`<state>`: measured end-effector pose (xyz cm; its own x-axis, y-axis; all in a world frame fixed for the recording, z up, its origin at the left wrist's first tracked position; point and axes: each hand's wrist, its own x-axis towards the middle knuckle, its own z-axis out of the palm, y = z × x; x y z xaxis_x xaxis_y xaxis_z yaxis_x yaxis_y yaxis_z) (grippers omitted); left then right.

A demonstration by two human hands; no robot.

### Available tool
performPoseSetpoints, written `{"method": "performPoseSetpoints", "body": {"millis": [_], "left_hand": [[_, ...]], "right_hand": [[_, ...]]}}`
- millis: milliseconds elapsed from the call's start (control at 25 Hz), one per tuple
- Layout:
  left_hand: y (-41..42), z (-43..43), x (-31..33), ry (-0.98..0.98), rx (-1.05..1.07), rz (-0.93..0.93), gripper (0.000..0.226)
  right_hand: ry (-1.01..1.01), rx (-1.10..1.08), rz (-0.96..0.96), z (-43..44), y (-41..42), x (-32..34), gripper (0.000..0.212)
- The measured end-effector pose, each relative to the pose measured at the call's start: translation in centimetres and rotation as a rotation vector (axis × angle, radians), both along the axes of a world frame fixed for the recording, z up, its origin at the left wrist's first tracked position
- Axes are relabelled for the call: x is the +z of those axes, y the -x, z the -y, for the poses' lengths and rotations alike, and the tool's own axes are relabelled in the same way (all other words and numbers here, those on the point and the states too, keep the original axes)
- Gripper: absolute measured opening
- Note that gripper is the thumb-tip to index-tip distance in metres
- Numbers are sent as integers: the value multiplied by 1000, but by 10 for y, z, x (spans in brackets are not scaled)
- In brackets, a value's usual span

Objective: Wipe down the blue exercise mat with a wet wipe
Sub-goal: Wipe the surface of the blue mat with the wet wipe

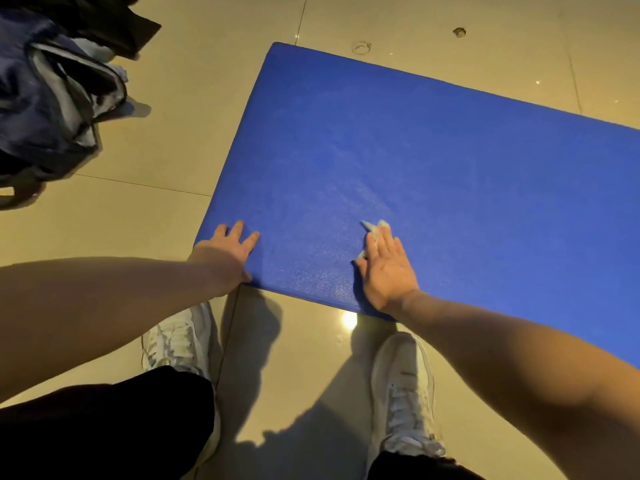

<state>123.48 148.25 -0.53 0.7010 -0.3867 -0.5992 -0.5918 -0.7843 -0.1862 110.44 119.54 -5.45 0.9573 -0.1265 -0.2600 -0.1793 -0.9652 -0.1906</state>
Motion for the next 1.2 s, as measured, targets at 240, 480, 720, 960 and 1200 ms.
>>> {"method": "performPoseSetpoints", "body": {"millis": [240, 480, 720, 960, 1200], "left_hand": [[-4, -2, 0, -18, -27, -5, 85], [-8, -5, 0, -36, -63, -18, 81], [-12, -1, 2, -38, -96, -1, 72], [-11, -11, -5, 10, -105, -7, 77], [-6, -25, -6, 67, -127, 46, 70]], "right_hand": [[-201, 327, -32, -89, 6, 9, 63], [-30, 468, -55, -14, 26, 3, 62], [74, 424, -110, 46, 65, 10, 63], [-129, 432, -97, -10, 65, 15, 60], [-204, 516, -99, -96, 24, 9, 71]]}}
